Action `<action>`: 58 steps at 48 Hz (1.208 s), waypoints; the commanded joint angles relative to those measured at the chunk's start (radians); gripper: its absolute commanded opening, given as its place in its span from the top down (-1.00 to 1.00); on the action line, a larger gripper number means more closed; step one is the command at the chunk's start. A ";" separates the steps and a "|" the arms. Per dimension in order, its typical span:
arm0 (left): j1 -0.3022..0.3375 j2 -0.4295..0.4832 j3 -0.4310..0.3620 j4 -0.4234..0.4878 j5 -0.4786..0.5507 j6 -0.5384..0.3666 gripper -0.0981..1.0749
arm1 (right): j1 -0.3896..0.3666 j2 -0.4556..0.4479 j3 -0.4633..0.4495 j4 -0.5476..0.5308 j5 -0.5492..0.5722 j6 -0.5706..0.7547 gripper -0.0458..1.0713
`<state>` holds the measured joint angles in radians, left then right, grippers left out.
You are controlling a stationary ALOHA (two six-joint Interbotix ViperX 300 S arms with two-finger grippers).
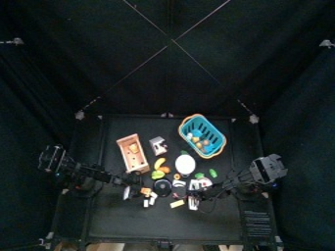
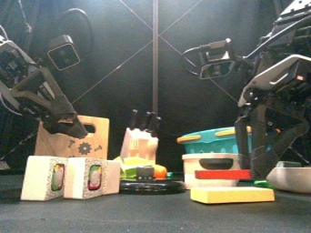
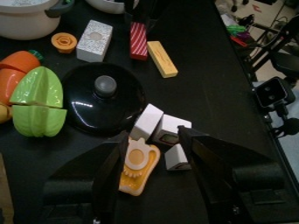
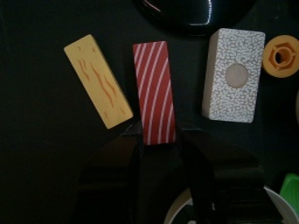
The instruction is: Assemble salmon sushi
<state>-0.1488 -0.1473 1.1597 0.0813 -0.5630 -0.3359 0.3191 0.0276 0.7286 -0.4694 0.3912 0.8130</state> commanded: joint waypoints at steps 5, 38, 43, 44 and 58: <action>0.003 -0.002 -0.017 -0.002 -0.005 0.002 -0.65 | -0.005 -0.058 -0.028 -0.011 0.025 0.000 -0.17; 0.003 -0.002 -0.014 -0.002 -0.005 0.002 -0.65 | -0.172 -0.087 -0.018 -0.040 0.041 0.003 -0.17; 0.003 -0.002 -0.014 -0.002 -0.005 0.002 -0.65 | -0.170 -0.063 -0.018 -0.029 0.035 0.003 -0.17; 0.003 -0.002 -0.014 -0.002 -0.005 0.002 -0.65 | -0.170 -0.055 -0.018 -0.029 0.034 0.003 -0.17; 0.003 -0.003 -0.014 -0.002 -0.005 0.002 -0.65 | -0.172 -0.028 -0.018 -0.026 0.034 0.003 -0.17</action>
<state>-0.1488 -0.1473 1.1582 0.0813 -0.5630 -0.3359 0.1488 0.0169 0.7179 -0.4985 0.4295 0.8161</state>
